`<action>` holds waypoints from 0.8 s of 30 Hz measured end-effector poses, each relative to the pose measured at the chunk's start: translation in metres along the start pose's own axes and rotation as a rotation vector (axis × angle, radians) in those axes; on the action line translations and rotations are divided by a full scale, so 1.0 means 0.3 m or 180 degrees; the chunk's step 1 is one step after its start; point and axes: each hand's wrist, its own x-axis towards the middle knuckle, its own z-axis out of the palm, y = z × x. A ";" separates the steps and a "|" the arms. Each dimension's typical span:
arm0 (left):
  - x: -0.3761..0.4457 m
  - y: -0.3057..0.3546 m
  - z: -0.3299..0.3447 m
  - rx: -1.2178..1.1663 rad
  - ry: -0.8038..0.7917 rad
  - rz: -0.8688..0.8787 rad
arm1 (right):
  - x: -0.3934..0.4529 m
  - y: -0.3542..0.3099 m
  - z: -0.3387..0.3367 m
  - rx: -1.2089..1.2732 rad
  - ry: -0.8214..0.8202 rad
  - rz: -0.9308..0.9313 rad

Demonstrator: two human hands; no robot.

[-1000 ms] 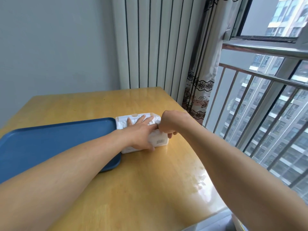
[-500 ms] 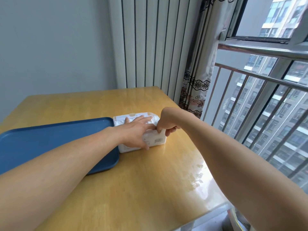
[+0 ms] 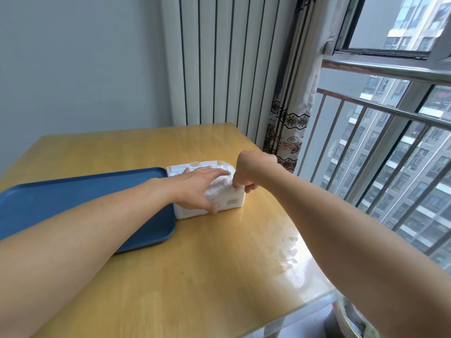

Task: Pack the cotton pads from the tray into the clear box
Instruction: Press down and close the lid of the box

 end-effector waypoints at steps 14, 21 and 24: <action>0.054 0.074 0.095 0.1129 0.0507 0.0639 | 0.043 0.113 -0.085 0.0258 0.0435 0.0320; 0.046 0.106 0.057 0.0028 0.0406 0.0231 | 0.129 0.089 -0.051 0.0486 0.0320 0.0253; 0.028 0.014 0.008 -0.0805 0.0946 -0.0546 | 0.200 0.089 -0.016 0.1648 -0.0016 0.0119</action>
